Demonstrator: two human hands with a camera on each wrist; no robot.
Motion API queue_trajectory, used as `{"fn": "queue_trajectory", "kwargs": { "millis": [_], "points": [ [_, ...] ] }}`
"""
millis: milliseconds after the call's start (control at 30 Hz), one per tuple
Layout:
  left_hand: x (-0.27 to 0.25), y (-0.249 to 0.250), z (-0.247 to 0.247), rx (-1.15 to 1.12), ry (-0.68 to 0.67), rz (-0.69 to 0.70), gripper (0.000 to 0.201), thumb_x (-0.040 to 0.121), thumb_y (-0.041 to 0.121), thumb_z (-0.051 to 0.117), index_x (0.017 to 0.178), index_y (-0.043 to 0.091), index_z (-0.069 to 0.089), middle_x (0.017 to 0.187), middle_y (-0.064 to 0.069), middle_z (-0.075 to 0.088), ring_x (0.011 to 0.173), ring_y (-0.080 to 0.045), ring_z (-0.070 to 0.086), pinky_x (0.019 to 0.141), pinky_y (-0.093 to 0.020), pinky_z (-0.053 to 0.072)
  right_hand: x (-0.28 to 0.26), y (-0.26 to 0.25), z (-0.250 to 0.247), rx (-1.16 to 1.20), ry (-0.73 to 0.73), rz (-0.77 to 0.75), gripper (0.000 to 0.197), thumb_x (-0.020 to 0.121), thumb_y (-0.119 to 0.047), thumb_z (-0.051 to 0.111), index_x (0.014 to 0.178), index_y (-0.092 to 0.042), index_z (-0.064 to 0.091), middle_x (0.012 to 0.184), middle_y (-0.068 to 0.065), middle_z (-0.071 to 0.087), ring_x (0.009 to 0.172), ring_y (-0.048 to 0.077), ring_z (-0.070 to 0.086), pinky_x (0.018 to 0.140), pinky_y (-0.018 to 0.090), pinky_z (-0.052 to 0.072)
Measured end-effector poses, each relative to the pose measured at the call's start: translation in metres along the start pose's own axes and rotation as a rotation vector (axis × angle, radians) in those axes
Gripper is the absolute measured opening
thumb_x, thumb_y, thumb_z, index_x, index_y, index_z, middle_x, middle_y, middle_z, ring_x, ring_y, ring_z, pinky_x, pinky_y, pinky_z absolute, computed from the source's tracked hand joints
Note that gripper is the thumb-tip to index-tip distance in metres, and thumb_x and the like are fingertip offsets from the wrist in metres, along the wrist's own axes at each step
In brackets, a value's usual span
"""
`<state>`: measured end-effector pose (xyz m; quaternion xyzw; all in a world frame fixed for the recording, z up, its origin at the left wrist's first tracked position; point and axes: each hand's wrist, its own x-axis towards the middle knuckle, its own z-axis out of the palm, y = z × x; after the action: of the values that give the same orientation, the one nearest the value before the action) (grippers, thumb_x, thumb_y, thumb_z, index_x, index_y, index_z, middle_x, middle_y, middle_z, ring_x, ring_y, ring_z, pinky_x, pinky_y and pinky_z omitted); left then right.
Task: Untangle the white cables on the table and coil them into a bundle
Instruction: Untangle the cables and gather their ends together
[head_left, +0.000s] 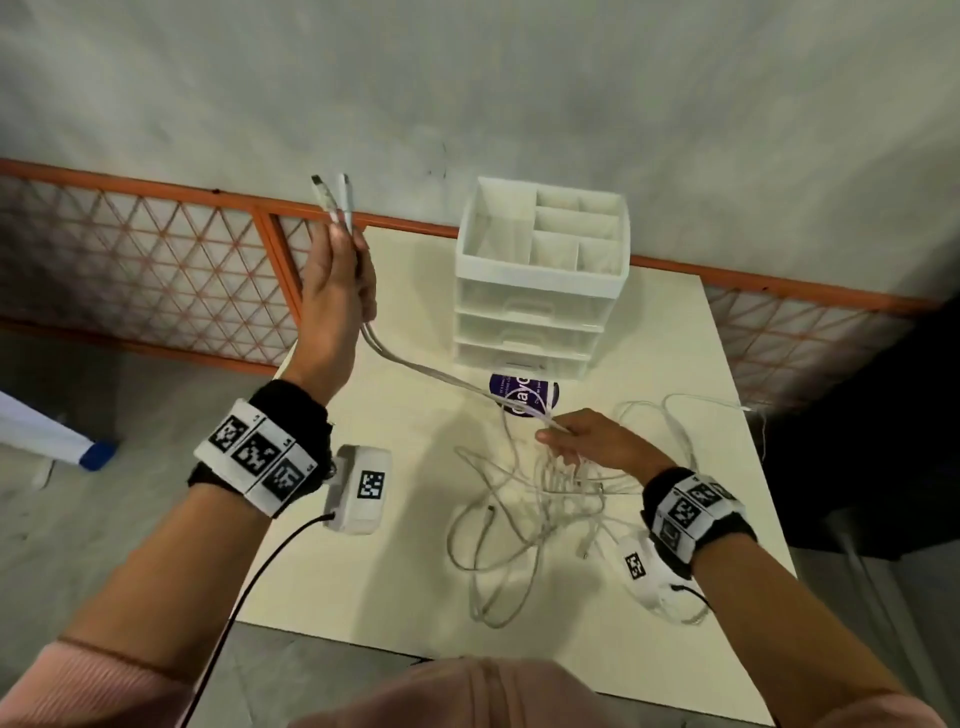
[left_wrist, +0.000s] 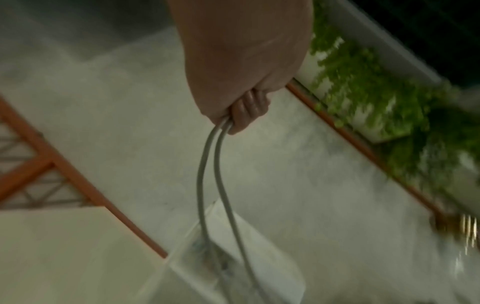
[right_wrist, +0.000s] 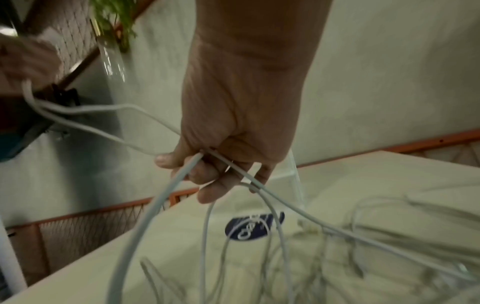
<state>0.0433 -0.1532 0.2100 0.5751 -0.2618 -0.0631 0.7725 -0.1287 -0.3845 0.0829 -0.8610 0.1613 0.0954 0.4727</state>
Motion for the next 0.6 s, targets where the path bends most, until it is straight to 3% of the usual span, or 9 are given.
{"fn": "queue_trajectory", "kwargs": {
  "millis": [67,133,200,267,333,400,467,600],
  "points": [
    [-0.008,-0.014,0.0,0.233,-0.047,0.013,0.025,0.098,0.039,0.041,0.077,0.027,0.044,0.059,0.009,0.035,0.053,-0.009,0.029,0.049,-0.024,0.027,-0.002,-0.008,-0.009,0.018,0.024,-0.022,0.028,0.089,-0.027,0.062,0.065,-0.013,0.061,0.045,-0.011,0.057,0.044,0.0,0.051,0.055,0.017,0.04],
    [-0.019,-0.033,0.01,0.407,-0.222,-0.05,0.018,0.084,0.039,0.065,0.077,0.028,0.052,0.057,0.01,0.038,0.055,-0.01,0.034,0.054,-0.024,0.031,-0.002,-0.028,-0.013,-0.031,0.023,-0.056,0.025,0.089,-0.028,0.062,0.067,-0.017,0.061,0.045,-0.015,0.059,0.044,-0.001,0.051,0.053,0.014,0.039],
    [-0.032,-0.052,0.024,0.511,-0.429,-0.178,0.028,0.071,0.028,0.08,0.092,0.021,0.063,0.048,0.014,0.043,0.048,-0.003,0.035,0.051,-0.018,0.029,-0.002,-0.052,-0.015,-0.061,0.001,-0.102,0.023,0.09,-0.028,0.061,0.067,-0.022,0.061,0.047,-0.016,0.06,0.044,-0.001,0.053,0.052,0.014,0.039],
    [-0.041,-0.07,0.034,0.535,-0.605,-0.253,0.043,0.068,0.027,0.083,0.105,0.016,0.064,0.064,0.011,0.057,0.059,-0.006,0.045,0.058,-0.021,0.034,-0.005,-0.072,-0.017,-0.046,-0.024,-0.141,0.019,0.089,-0.026,0.062,0.071,-0.022,0.064,0.052,-0.011,0.061,0.044,0.003,0.055,0.052,0.015,0.041],
    [-0.044,-0.078,0.039,0.552,-0.687,-0.271,0.029,0.076,0.025,0.077,0.096,0.007,0.066,0.069,0.0,0.06,0.063,-0.01,0.048,0.062,-0.023,0.036,-0.01,-0.084,-0.023,-0.005,-0.043,-0.151,0.017,0.089,-0.026,0.062,0.077,-0.015,0.067,0.053,-0.009,0.058,0.044,0.008,0.055,0.051,0.015,0.042],
    [-0.038,-0.077,0.039,0.573,-0.665,-0.257,0.017,0.083,0.023,0.069,0.081,0.006,0.066,0.054,0.011,0.053,0.052,-0.001,0.042,0.055,-0.016,0.031,-0.015,-0.086,-0.03,0.026,-0.044,-0.131,0.024,0.09,-0.027,0.061,0.071,-0.013,0.062,0.043,-0.01,0.053,0.042,0.009,0.053,0.052,0.014,0.042],
    [-0.029,-0.067,0.036,0.588,-0.568,-0.14,0.012,0.087,0.021,0.065,0.079,0.012,0.066,0.046,0.015,0.051,0.045,0.001,0.041,0.05,-0.011,0.029,-0.017,-0.076,-0.036,0.063,-0.021,-0.107,0.028,0.089,-0.029,0.062,0.065,-0.015,0.059,0.041,-0.008,0.05,0.043,0.01,0.051,0.054,0.013,0.042],
    [-0.004,-0.051,0.018,0.489,-0.192,0.02,0.012,0.091,0.023,0.059,0.083,0.016,0.064,0.045,0.016,0.048,0.042,-0.001,0.036,0.045,-0.014,0.029,-0.021,-0.03,-0.041,0.046,0.043,-0.027,0.026,0.085,-0.03,0.067,0.067,-0.011,0.064,0.046,-0.001,0.054,0.048,0.011,0.051,0.061,0.021,0.042]
  ]
}}
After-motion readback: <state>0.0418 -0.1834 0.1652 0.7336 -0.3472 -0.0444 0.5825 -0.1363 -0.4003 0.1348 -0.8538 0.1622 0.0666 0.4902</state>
